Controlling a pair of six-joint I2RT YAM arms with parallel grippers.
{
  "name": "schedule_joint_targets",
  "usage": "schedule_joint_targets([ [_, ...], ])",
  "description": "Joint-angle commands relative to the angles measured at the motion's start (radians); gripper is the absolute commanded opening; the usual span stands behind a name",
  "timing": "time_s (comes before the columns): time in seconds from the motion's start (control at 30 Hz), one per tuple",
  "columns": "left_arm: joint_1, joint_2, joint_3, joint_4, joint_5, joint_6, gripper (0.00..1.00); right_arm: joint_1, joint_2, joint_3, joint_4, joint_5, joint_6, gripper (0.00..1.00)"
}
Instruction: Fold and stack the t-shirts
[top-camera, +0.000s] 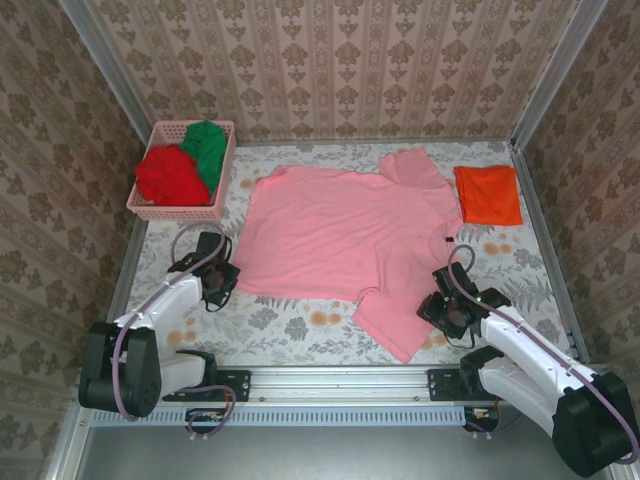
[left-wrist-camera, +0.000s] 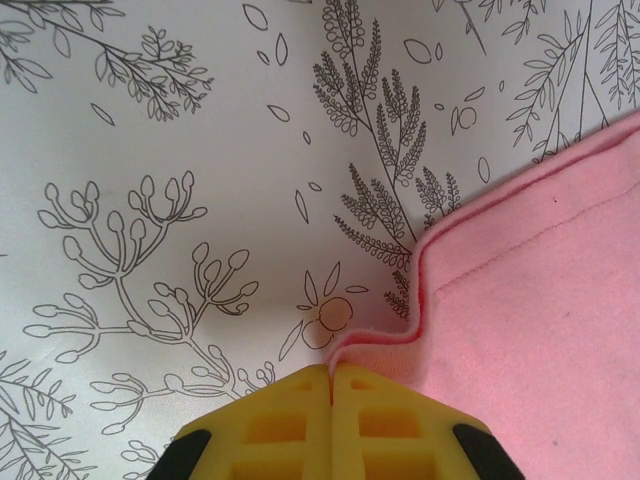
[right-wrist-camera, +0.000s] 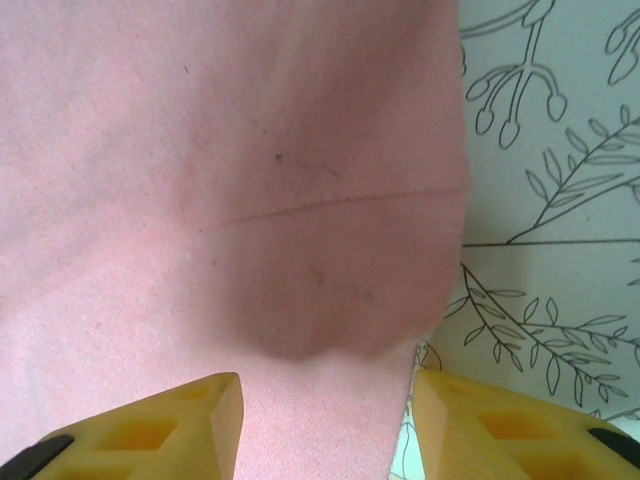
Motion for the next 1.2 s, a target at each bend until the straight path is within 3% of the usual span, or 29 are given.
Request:
schedule_joint_targets([
  [0.0,-0.001,-0.015,-0.01,-0.019,-0.024,-0.021,0.0,0.0,0.028,-0.001,-0.002,-0.037,0.03,0.45],
  [0.17,-0.001,-0.018,-0.017,-0.017,-0.023,-0.025,0.0,-0.001,0.113,-0.002,0.051,-0.047,0.027,0.37],
  [0.3,-0.001,-0.02,-0.017,-0.016,-0.023,-0.024,0.0,-0.003,0.119,-0.009,0.064,-0.052,0.036,0.19],
  [0.37,-0.001,-0.023,-0.017,-0.014,-0.021,-0.024,0.0,-0.003,0.104,-0.011,0.054,-0.046,0.047,0.02],
  [0.4,-0.001,-0.027,-0.017,-0.015,-0.019,-0.024,0.0,-0.003,0.09,-0.01,0.04,-0.038,0.054,0.0],
  [0.73,-0.003,-0.143,0.004,-0.082,-0.046,-0.029,0.0,0.0,-0.248,0.06,-0.207,0.057,0.169,0.0],
  [1.17,0.003,-0.053,0.191,-0.105,-0.043,0.021,0.0,-0.019,-0.139,0.28,-0.09,0.181,0.131,0.0],
])
